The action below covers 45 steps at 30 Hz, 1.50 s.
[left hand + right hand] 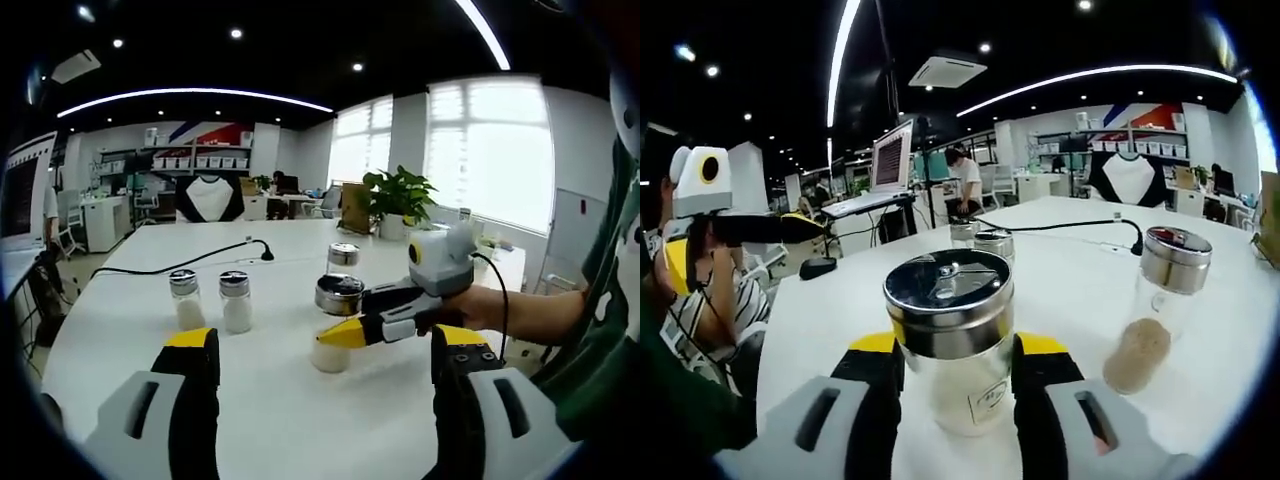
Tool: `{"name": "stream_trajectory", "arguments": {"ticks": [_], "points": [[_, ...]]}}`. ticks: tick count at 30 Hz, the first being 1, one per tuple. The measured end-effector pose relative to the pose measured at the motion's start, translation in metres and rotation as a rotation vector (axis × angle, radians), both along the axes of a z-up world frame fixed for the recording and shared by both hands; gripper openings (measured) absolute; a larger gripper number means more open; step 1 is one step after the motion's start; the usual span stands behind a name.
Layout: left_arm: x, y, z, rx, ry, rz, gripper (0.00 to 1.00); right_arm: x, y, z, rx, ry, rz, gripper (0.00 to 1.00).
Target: Rotate the seasoning bottle until the label or dispensing opening points toward the visible target arrow and the bottle remains upright within the marked orientation range
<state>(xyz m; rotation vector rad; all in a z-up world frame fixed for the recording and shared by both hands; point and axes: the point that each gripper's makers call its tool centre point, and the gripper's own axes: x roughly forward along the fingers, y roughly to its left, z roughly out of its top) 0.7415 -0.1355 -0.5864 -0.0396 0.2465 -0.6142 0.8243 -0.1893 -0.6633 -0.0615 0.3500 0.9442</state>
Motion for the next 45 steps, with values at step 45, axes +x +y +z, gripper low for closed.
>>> {"name": "stream_trajectory", "arguments": {"ticks": [45], "points": [[-0.0054,-0.0047,0.0016,0.006,-0.003,-0.007,0.92,0.0014,-0.0062,-0.0084,-0.061,0.029,-0.255,0.4]]}}
